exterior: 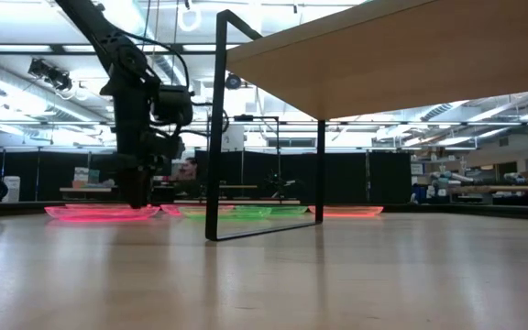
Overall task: Place and stack plates onto a shelf
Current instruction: Stack the bottom transparent pink plate on the left transparent blue plate on the shelf
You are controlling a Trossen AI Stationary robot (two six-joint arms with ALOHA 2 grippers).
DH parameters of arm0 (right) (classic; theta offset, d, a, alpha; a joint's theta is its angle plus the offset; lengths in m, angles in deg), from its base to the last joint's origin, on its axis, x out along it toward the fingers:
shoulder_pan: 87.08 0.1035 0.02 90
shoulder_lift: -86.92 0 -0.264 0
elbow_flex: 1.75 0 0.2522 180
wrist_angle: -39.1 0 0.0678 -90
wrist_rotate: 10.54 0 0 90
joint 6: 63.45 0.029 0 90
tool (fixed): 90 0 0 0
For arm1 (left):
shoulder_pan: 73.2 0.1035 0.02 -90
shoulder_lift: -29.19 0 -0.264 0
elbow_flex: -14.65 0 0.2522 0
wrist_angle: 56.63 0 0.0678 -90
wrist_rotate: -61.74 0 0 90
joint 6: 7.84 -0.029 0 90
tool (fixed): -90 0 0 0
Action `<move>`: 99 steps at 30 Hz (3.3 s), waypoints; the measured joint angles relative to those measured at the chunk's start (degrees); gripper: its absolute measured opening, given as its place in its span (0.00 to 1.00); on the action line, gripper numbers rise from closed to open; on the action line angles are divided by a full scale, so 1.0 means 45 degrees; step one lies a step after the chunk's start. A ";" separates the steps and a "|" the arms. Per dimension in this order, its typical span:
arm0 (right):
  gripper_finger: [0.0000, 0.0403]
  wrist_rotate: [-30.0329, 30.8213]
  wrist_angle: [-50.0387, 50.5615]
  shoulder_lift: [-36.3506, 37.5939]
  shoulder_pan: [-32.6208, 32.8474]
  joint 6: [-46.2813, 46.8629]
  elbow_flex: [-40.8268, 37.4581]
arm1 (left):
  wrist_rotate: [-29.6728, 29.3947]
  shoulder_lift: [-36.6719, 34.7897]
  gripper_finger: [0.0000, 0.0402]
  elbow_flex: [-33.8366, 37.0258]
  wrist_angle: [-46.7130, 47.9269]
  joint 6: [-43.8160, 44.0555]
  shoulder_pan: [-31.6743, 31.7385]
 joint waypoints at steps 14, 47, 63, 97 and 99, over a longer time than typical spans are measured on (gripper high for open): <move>0.44 0.0000 0.0005 -0.0005 0.0000 -0.0002 0.0000 | 0.0485 0.0348 0.28 -0.0004 0.0354 0.0089 0.0766; 0.44 0.0000 0.0000 -0.0005 0.0002 0.0001 0.0000 | 0.0432 -0.0244 0.03 0.0019 0.0734 0.0860 0.0732; 0.44 0.0117 -0.0013 -0.0005 0.0002 0.0001 0.0000 | 0.0341 -0.1773 0.03 0.0019 0.1012 0.1853 0.0742; 0.44 0.3172 -0.7300 -0.2891 -0.0381 -0.2005 0.0000 | 0.0683 -0.5592 0.03 0.0000 0.1405 0.5421 0.0658; 0.44 0.3146 -0.7582 -0.3307 -0.0592 -0.2003 0.0000 | 0.0681 -0.5592 0.03 0.0000 0.0972 0.5796 0.0659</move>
